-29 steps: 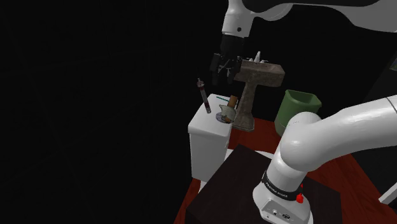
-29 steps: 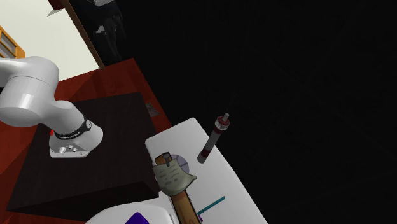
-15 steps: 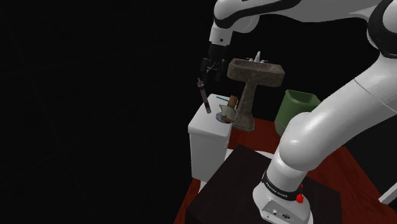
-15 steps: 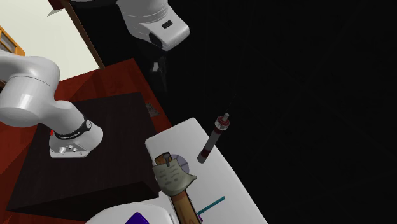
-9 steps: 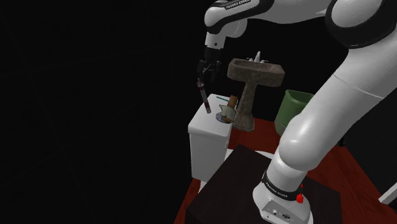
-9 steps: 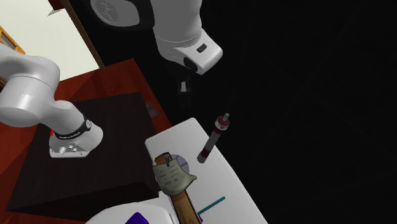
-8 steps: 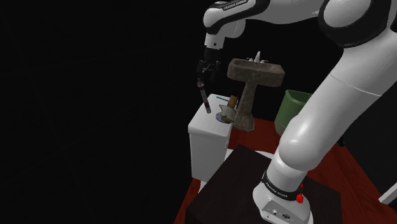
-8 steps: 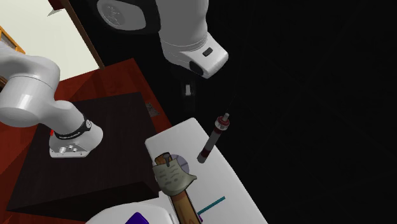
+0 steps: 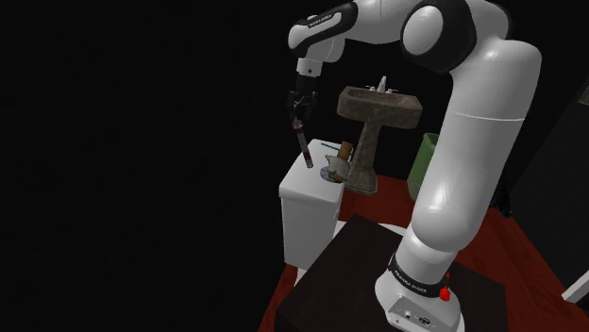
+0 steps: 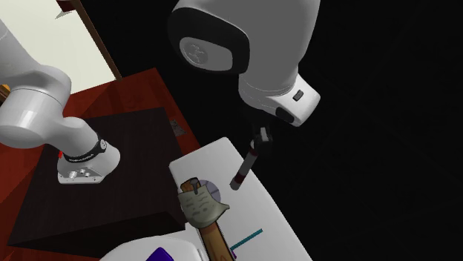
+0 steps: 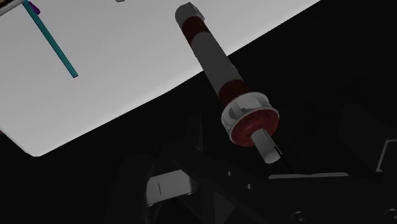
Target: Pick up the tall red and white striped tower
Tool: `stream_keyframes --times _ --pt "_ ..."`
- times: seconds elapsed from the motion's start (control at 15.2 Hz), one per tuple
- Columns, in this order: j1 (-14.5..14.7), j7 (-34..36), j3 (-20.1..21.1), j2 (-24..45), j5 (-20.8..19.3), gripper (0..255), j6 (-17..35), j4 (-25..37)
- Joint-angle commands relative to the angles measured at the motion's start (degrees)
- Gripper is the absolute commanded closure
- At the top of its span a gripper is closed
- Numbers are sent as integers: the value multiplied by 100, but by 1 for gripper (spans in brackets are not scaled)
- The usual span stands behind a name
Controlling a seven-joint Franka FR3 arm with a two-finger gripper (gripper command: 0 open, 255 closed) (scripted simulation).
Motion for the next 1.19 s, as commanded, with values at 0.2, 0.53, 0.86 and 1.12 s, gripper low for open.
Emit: stream_keyframes --times 0.2,0.53,0.86,1.12 --pt "-23 -96 -4 176 77 0 263 -103" --pt "-21 -142 -2 242 119 0 518 -299" --pt "-3 -116 7 205 103 255 548 -359" --pt "-3 -112 7 201 102 255 534 -350"
